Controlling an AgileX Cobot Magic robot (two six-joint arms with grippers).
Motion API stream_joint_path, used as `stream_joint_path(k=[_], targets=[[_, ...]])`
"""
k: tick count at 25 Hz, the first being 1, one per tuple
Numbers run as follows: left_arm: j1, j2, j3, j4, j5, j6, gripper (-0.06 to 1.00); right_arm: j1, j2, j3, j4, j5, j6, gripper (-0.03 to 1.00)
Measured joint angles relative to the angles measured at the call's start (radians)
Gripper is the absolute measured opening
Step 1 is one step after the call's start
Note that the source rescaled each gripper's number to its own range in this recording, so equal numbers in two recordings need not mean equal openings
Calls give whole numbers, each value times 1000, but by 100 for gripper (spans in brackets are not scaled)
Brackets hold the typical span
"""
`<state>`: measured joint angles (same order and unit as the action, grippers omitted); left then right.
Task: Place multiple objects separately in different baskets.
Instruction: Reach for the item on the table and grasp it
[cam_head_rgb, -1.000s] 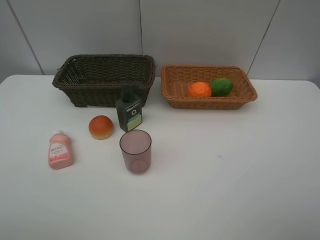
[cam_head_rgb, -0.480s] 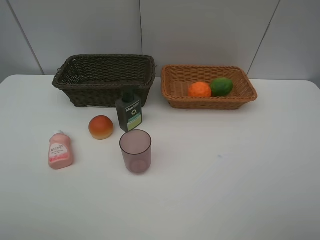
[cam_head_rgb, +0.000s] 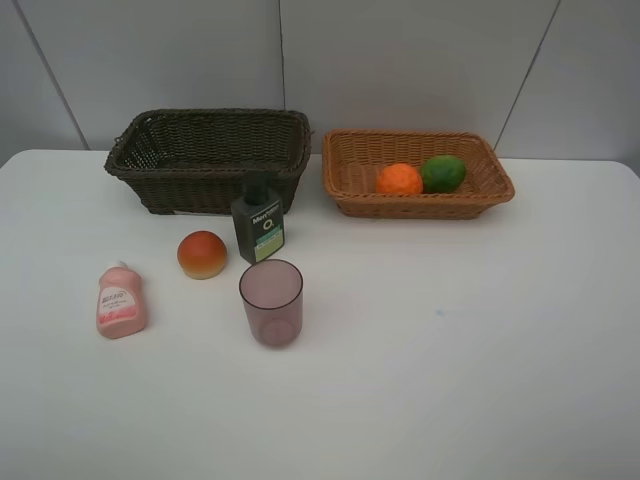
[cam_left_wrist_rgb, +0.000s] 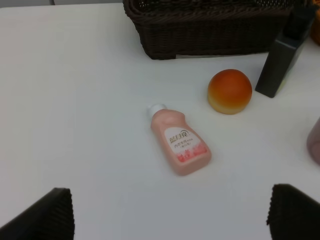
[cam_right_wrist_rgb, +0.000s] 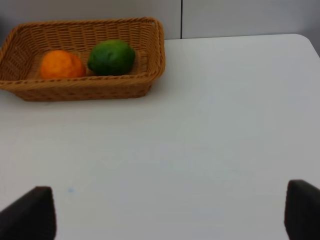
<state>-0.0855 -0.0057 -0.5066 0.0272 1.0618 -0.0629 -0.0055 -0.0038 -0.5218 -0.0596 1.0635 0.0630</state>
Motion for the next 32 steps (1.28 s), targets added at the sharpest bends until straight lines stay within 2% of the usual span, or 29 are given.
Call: stream_joint_path(k=[8,9,10,12,13,16,23,28,32], targets=[[0,180,-16,-27,-30,30,100,0,0,0,0,0,0,97],[0,275,-39,-27,-92,41,100,0,0,0,0,0,0,97],[0,275,-39,-27,-92,41,100,0,0,0,0,0,0,97],[0,377,-69,-34,-157,47,100,0,0,0,0,-1,0,97],[0,492,-100,-36,-188,47,100,0,0,0,0,-1,0,97],[-3,697,-145,-36,-202,48,100,0,0,0,0,-1,0,97],[-66,1127,-240,-33,-215,48,100,0,0,0,0,-1,0,97],[-155,1300,-278,-6,-220,47,100,0,0,0,0,-1,0,97],[-172,1345,-279,-2,-285,-57,100,0,0,0,0,-1,0,97]])
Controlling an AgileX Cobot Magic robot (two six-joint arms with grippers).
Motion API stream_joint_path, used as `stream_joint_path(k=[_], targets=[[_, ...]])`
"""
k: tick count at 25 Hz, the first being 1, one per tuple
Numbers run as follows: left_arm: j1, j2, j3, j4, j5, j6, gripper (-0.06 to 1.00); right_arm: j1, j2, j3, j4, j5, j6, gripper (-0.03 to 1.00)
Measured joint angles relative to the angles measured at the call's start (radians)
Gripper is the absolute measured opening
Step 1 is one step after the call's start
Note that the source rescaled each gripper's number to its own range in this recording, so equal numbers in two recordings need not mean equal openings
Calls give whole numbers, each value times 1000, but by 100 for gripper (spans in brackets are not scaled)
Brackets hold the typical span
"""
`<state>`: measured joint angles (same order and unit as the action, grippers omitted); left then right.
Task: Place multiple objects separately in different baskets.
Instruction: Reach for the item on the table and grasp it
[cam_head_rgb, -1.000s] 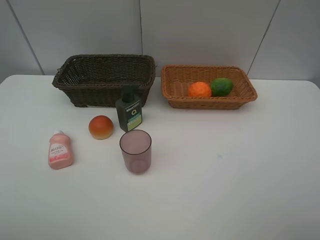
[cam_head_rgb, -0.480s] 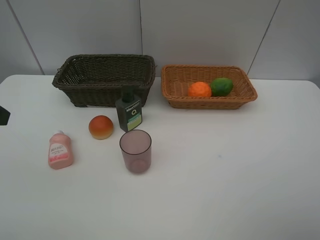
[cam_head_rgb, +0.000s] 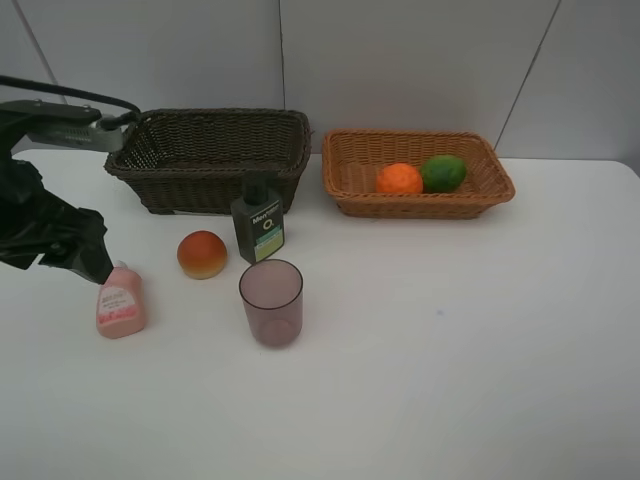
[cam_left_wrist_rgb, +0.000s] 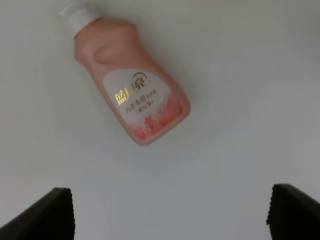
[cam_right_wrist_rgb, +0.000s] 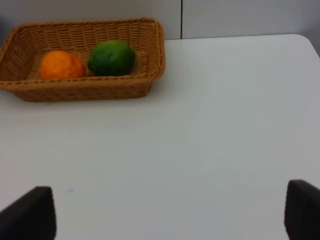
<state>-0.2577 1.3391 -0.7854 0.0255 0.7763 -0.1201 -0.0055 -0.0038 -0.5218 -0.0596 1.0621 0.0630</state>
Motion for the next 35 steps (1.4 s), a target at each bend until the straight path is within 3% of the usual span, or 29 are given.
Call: stream_joint_path(k=[4,12,24,35], targets=[[-1,3,-1,1,-95,-113,100,0,0,0,0,0,0,97],[-1,91,-1,72,-100,-331,100,0,0,0,0,-1,0,97],[-1,341,-2,152,-200,-524,100,0,0,0,0,-1,0,97],[-1,440,-3,193,-328,-626,100,0,0,0,0,-1,0,97]])
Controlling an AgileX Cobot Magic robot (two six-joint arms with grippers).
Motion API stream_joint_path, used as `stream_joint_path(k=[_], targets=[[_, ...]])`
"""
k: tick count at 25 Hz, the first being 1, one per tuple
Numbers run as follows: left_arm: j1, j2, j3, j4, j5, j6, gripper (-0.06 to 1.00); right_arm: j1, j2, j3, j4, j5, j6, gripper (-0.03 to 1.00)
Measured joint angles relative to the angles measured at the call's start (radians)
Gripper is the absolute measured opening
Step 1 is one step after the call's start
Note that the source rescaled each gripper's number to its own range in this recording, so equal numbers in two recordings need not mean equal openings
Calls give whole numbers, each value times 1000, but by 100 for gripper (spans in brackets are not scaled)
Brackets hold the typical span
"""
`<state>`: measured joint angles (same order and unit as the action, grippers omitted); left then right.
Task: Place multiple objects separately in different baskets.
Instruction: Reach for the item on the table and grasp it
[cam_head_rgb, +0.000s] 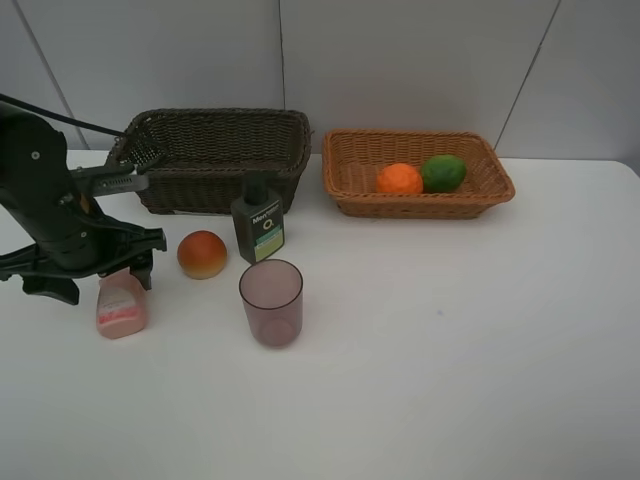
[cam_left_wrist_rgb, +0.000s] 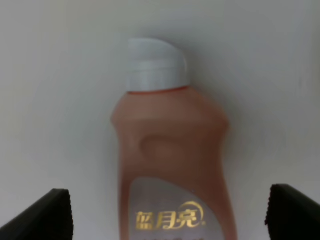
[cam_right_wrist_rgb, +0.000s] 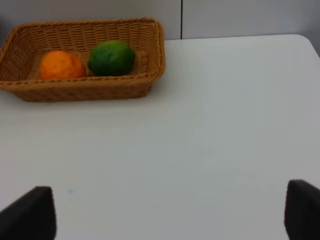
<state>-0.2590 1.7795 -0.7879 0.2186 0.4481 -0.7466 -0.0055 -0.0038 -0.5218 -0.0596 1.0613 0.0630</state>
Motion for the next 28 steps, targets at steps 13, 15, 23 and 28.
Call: stream_joint_path(k=[13,15,23,28], targets=[[0,113,-3,-15,-72,-44,100,0,0,0,0,0,0,97],[-1,117,-5,-19,-81,-47,100,0,0,0,0,0,0,97],[-1,122,-8,-26,-92,-48,82,0,0,0,0,0,0,97],[-1,122,-8,-26,-90,-48,65,0,0,0,0,0,0,97]])
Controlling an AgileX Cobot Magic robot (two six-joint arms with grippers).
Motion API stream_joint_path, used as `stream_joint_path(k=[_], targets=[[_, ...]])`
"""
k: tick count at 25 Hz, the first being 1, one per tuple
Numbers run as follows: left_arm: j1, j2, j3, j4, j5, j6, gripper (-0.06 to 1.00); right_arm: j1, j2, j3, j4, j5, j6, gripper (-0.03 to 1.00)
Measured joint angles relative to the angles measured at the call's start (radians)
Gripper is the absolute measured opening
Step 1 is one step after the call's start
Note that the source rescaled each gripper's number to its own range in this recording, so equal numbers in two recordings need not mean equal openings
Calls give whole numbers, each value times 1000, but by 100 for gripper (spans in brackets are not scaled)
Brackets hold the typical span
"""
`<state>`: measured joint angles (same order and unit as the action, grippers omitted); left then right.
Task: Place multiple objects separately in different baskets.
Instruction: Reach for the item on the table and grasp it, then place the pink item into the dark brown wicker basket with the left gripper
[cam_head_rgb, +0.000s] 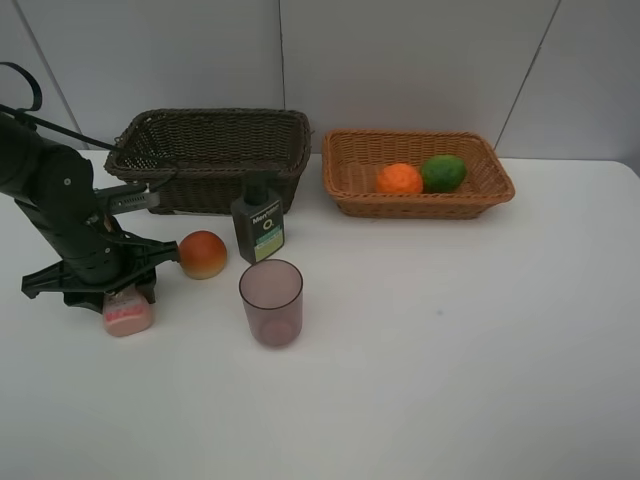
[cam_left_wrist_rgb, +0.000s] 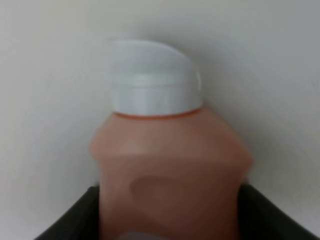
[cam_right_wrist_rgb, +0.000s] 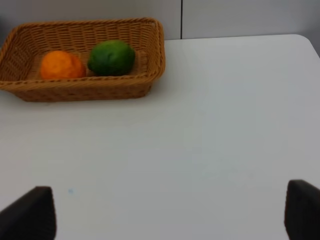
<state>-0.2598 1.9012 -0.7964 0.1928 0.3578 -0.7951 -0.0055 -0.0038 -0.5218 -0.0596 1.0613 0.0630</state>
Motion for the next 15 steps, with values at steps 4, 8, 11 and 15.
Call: stream_joint_path(k=[4,8,11,15], targets=[[0,0,0,0,2,-1,65,0,0,0,0,0,0,97],[0,0,0,0,3,-1,65,0,0,0,0,0,0,97],[0,0,0,0,3,-1,65,0,0,0,0,0,0,97],[0,0,0,0,3,-1,65,0,0,0,0,0,0,97]])
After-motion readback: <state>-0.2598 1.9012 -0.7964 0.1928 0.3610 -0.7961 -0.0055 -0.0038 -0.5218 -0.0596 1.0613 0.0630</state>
